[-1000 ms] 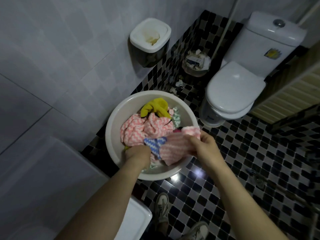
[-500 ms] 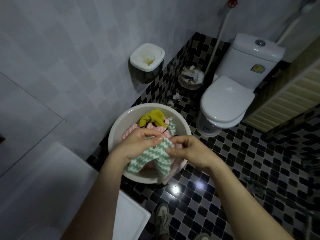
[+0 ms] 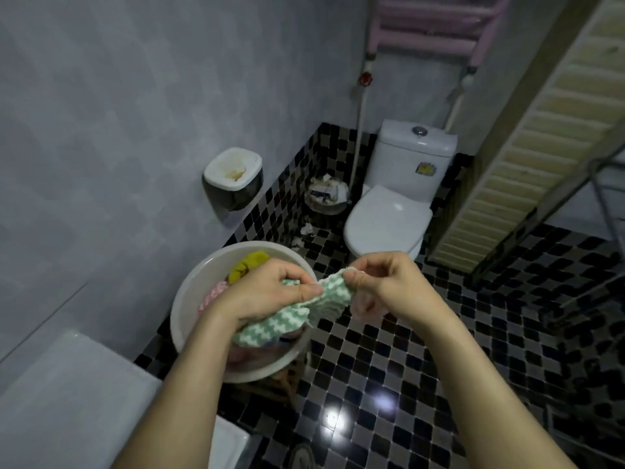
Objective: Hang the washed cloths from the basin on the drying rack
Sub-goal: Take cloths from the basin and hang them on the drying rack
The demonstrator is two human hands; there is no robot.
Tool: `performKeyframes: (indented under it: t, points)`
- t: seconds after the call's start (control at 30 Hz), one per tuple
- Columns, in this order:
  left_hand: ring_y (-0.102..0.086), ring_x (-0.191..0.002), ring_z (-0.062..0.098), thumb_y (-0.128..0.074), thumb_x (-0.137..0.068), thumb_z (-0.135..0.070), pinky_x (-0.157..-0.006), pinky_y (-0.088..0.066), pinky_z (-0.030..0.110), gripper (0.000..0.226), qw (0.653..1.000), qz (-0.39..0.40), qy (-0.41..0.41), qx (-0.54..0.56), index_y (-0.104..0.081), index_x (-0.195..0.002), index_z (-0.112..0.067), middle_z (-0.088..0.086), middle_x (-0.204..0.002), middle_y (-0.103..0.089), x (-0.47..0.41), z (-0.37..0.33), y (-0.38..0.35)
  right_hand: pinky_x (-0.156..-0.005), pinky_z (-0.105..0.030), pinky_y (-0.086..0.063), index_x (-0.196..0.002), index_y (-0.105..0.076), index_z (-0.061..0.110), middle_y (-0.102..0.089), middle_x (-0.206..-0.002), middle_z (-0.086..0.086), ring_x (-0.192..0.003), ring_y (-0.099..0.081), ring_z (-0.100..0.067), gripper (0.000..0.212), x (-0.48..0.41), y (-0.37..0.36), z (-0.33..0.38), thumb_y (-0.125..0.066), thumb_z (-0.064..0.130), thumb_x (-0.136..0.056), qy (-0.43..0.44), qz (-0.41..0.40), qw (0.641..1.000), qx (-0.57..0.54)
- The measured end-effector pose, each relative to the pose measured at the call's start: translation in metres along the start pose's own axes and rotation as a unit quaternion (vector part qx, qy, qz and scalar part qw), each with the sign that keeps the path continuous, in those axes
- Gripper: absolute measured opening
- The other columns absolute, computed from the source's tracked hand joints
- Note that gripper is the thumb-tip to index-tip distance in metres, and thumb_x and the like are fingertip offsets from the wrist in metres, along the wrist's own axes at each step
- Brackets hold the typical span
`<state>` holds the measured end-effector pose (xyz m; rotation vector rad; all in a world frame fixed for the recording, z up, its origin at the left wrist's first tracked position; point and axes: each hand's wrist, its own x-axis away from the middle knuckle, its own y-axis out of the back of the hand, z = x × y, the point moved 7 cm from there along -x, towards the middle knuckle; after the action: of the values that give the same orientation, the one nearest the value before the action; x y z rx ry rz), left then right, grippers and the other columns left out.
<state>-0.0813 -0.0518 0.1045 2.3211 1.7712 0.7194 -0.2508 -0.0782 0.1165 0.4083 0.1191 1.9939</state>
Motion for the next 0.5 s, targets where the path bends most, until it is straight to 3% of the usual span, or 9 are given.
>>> performKeyframes:
  t: [0.07, 0.13, 0.2, 0.3, 0.43, 0.5]
  points:
    - [-0.065, -0.077, 0.003, -0.076, -0.080, -0.028, -0.074, -0.049, 0.021, 0.015, 1.000, 0.018, -0.011, -0.012, -0.075, -0.080, -0.013, -0.007, -0.076, -0.072, 0.001, -0.021, -0.013, -0.060, -0.039, -0.054, -0.087, -0.070, 0.007, -0.071, -0.069, -0.016, -0.061, -0.066, -0.033, 0.014, 0.017, 0.016, 0.001, -0.064, 0.018, -0.092, 0.000, 0.020, 0.998, -0.063]
    - [-0.066, -0.076, 0.009, -0.078, -0.078, -0.027, -0.074, -0.052, 0.027, 0.009, 0.997, 0.033, -0.022, -0.073, -0.075, -0.080, -0.019, -0.003, -0.081, -0.073, -0.004, -0.046, -0.036, -0.063, -0.029, -0.051, -0.082, -0.068, 0.007, -0.070, -0.070, -0.007, -0.065, -0.065, -0.020, 0.016, 0.039, 0.045, 0.000, -0.061, 0.015, -0.093, 0.022, -0.005, 0.996, -0.091]
    - [-0.060, -0.060, 0.010, -0.074, -0.077, -0.021, -0.059, -0.048, 0.027, 0.005, 0.989, 0.024, -0.012, -0.148, -0.071, -0.077, -0.025, -0.001, -0.073, -0.071, -0.011, -0.058, -0.053, -0.064, -0.022, -0.047, -0.079, -0.066, 0.010, -0.067, -0.069, 0.001, -0.065, -0.062, -0.010, 0.018, 0.055, 0.064, -0.003, -0.059, 0.015, -0.094, 0.036, -0.029, 0.994, -0.095]
    - [-0.054, -0.048, 0.013, -0.065, -0.073, -0.019, -0.048, -0.043, 0.027, 0.010, 0.963, -0.038, -0.004, -0.266, -0.065, -0.067, -0.027, -0.004, -0.057, -0.063, -0.029, -0.076, -0.086, -0.067, -0.030, -0.044, -0.078, -0.064, 0.013, -0.063, -0.070, -0.004, -0.068, -0.057, -0.018, 0.019, 0.087, 0.105, -0.015, -0.057, 0.018, -0.096, 0.057, -0.080, 0.990, -0.103]
    - [-0.063, -0.074, 0.015, -0.062, -0.078, -0.017, -0.070, -0.052, 0.037, 0.020, 0.949, -0.067, -0.025, -0.306, -0.068, -0.081, -0.035, -0.008, -0.078, -0.070, -0.048, -0.089, -0.137, -0.057, -0.024, -0.039, -0.075, -0.062, 0.014, -0.054, -0.058, -0.002, -0.057, -0.048, -0.015, 0.022, 0.135, 0.172, -0.033, -0.057, 0.016, -0.096, 0.081, -0.177, 0.971, -0.136]
    - [-0.064, -0.085, 0.009, -0.063, -0.083, -0.008, -0.081, -0.052, 0.034, 0.024, 0.971, -0.029, -0.064, -0.228, -0.072, -0.091, -0.029, -0.011, -0.089, -0.071, -0.059, -0.103, -0.172, -0.052, -0.020, -0.037, -0.077, -0.064, 0.012, -0.049, -0.054, 0.000, -0.051, -0.044, -0.009, 0.020, 0.168, 0.216, -0.044, -0.057, 0.014, -0.095, 0.091, -0.249, 0.955, -0.135]
